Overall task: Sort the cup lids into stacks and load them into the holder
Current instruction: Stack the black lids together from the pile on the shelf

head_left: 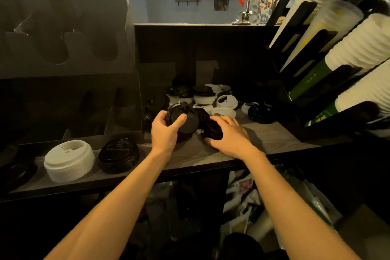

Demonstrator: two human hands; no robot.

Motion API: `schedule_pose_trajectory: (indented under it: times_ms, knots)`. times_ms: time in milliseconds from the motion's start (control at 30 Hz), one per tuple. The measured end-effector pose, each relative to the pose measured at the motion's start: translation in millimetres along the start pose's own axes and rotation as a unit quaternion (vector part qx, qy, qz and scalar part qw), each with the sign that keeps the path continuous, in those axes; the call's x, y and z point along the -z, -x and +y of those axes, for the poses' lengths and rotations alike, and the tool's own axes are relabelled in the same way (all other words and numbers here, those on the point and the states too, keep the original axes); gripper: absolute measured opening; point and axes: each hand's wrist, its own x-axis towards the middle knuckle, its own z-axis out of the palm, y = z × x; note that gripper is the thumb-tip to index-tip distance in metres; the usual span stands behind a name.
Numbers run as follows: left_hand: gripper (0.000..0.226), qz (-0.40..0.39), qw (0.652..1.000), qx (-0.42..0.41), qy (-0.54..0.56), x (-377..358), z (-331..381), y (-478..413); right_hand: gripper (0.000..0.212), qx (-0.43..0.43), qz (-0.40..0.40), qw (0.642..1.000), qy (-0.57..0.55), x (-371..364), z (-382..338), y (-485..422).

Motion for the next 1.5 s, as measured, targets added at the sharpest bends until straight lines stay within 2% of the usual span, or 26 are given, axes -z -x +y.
schedule_pose_trajectory:
  times_ms: [100, 233, 367, 567, 633, 700, 833, 900, 1067, 1100, 1167, 1233, 1367, 1400, 1500]
  knots:
    - [0.016, -0.024, 1.000, 0.000, -0.011, -1, 1, 3, 0.087, 0.020, 0.019, 0.999, -0.028, 0, -6, -3]
    - [0.021, -0.005, 1.000, 0.003, -0.015, 1, 1, 1, 0.103, 0.033, 0.061, 0.994, -0.082, 0, -8, -6]
    - [0.011, 0.014, 0.999, 0.010, -0.035, -2, 2, 2, 0.099, 0.041, 0.102, 0.985, -0.130, -5, -13, -10]
    - [0.034, -0.008, 1.000, 0.018, 0.000, 1, 2, 2, 0.098, 0.068, 0.218, 0.956, -0.182, -10, -36, -16]
    - [0.026, -0.022, 0.999, 0.024, 0.037, 0, 2, 2, 0.100, 0.079, 0.229, 0.948, -0.205, -13, -49, -20]
    - [0.014, -0.024, 0.996, 0.037, 0.081, -1, 3, 1, 0.100, 0.091, 0.224, 0.947, -0.210, -18, -62, -24]
    - [0.030, -0.036, 0.998, 0.021, 0.047, 0, 0, 1, 0.094, 0.135, 0.167, 0.956, -0.200, -29, -71, -27]
    - [0.025, -0.036, 0.999, 0.005, 0.033, 0, 1, 2, 0.091, 0.149, 0.154, 0.956, -0.198, -32, -69, -26]
    - [0.011, -0.016, 0.999, -0.040, 0.005, -1, 1, 3, 0.090, 0.153, 0.220, 0.953, -0.139, -35, -66, -27]
    - [0.015, -0.020, 0.999, -0.035, 0.005, -1, 0, 3, 0.090, 0.154, 0.228, 0.953, -0.128, -35, -65, -28]
    - [0.024, -0.024, 0.999, -0.029, -0.008, -1, 1, 3, 0.090, 0.166, 0.224, 0.952, -0.125, -33, -63, -27]
    - [0.020, 0.002, 0.998, -0.046, -0.038, -1, 2, 4, 0.091, 0.176, 0.203, 0.953, -0.138, -29, -58, -22]
    - [0.013, 0.050, 0.994, -0.065, -0.072, 0, 2, 5, 0.081, 0.102, 0.227, 0.956, -0.154, -14, -33, -10]
    - [0.013, 0.057, 0.994, -0.061, -0.072, 1, 2, 5, 0.078, 0.082, 0.203, 0.967, -0.129, -10, -24, -7]
    - [0.016, 0.064, 0.995, -0.041, -0.069, 0, 4, 5, 0.085, 0.013, 0.016, 0.999, -0.024, -4, -12, 1]
